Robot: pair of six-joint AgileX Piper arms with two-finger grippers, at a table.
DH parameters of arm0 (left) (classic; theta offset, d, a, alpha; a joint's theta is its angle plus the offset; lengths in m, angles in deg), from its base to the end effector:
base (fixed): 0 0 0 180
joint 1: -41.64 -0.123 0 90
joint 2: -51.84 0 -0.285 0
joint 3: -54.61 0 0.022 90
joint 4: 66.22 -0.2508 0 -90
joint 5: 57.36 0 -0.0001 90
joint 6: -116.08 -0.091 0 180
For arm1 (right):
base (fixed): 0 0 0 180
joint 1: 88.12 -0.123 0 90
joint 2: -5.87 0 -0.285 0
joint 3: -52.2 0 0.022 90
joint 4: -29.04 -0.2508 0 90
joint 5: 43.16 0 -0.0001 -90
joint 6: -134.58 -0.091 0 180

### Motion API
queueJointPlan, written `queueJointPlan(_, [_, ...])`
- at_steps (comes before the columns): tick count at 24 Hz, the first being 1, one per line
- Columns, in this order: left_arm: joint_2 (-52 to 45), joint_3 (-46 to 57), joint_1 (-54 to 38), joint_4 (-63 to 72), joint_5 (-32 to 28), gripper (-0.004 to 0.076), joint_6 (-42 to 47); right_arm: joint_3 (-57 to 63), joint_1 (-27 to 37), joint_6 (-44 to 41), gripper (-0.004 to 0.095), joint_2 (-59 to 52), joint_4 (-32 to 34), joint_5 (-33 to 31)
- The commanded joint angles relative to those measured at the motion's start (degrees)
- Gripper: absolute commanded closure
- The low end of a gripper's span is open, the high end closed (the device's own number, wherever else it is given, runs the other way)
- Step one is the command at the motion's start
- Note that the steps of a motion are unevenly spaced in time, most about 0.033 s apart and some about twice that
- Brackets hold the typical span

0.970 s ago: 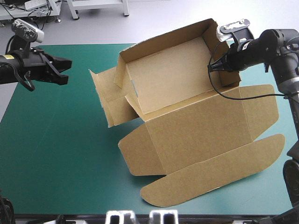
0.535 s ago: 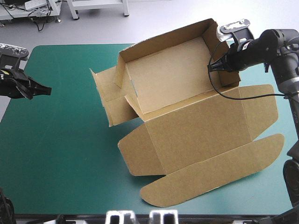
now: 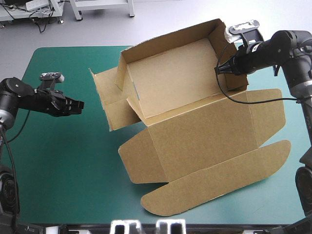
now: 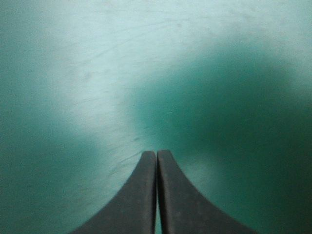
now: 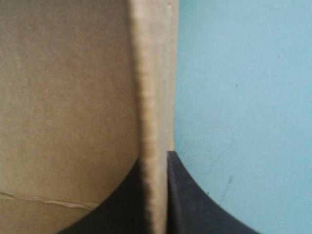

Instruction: Fold the box

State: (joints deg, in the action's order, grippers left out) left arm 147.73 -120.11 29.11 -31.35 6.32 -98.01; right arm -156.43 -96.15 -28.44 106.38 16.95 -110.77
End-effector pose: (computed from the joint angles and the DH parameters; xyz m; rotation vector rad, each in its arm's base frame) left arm 0.3089 0.0209 0.3060 0.2267 2.6086 -0.5806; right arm 0.3361 0.0652 0.4347 -0.5130 2.3598 0.2020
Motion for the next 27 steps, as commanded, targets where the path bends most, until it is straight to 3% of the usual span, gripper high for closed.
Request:
queueJointPlan(1, [0.98,-0.14,0.19,16.96,3.02,0.0731,-7.9,-1.72,-0.03,-0.5,0.0928,-2.57,-2.56,3.03])
queueJointPlan(4, [4.87,-0.05,0.3,34.47,10.4,0.0731,-15.05,-1.72,-0.03,-0.5,0.0928,-2.57,-3.72,3.27])
queueJointPlan(9, [5.25,-0.15,5.32,40.2,10.3,0.0731,-16.95,-1.72,-0.03,-0.39,0.0928,-2.57,-3.51,3.5])
queueJointPlan(17, [5.04,-0.15,11.9,52.74,10.3,0.0731,-17.08,-1.72,-0.03,-3.75,0.0928,-2.57,4.21,4.58])
queueJointPlan(27, [5.04,-0.63,14.31,58.5,10.4,0.073,-16.01,-1.72,-0.03,-4.26,0.0928,-2.57,4.99,5.2])
